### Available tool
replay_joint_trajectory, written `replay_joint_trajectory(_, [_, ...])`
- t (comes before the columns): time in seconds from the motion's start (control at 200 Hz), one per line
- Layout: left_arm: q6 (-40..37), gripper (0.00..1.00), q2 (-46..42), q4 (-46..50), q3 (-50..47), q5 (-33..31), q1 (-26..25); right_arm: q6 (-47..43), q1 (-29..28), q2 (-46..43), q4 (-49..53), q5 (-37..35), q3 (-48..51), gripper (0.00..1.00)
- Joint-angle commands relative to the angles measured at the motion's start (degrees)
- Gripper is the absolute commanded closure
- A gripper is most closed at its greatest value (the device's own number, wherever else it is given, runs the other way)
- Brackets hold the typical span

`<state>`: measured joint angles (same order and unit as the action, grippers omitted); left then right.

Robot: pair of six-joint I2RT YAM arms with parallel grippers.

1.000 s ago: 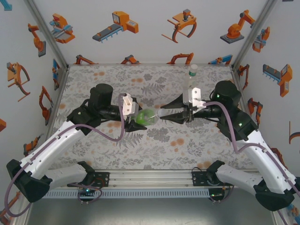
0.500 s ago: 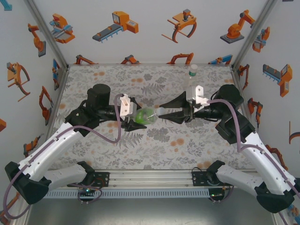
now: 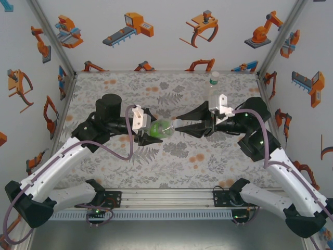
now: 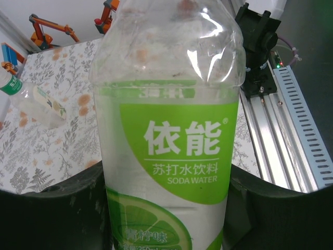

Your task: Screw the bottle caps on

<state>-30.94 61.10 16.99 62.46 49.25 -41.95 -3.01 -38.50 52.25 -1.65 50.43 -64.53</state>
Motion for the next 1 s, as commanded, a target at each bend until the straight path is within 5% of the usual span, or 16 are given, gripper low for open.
replay_joint_trajectory(0.0, [1.5, 1.0, -0.8, -3.3, 0.4, 1.2, -0.5, 4.8, -0.4, 0.5, -4.1, -5.5, 1.8, 1.0])
replay_joint_trajectory(0.255, [5.8, 1.0, 0.7, -4.6, 0.6, -4.7, -0.4, 19.0, -0.4, 1.2, -3.5, -24.0, 4.6, 1.0])
replay_joint_trajectory(0.561, [7.5, 1.0, 1.4, -3.7, 0.3, -13.2, -0.4, 47.4, -0.4, 1.5, 0.0, -44.6, 7.9, 1.0])
replay_joint_trajectory(0.771, [7.6, 1.0, 2.4, -3.7, 0.4, -15.2, -0.5, 63.9, -0.4, 3.8, 8.6, -46.3, 5.3, 1.0])
replay_joint_trajectory(0.996, [8.4, 1.0, 3.6, -5.1, 0.5, -15.4, -0.4, 63.8, -0.4, 5.8, 15.7, -46.1, -0.3, 1.0])
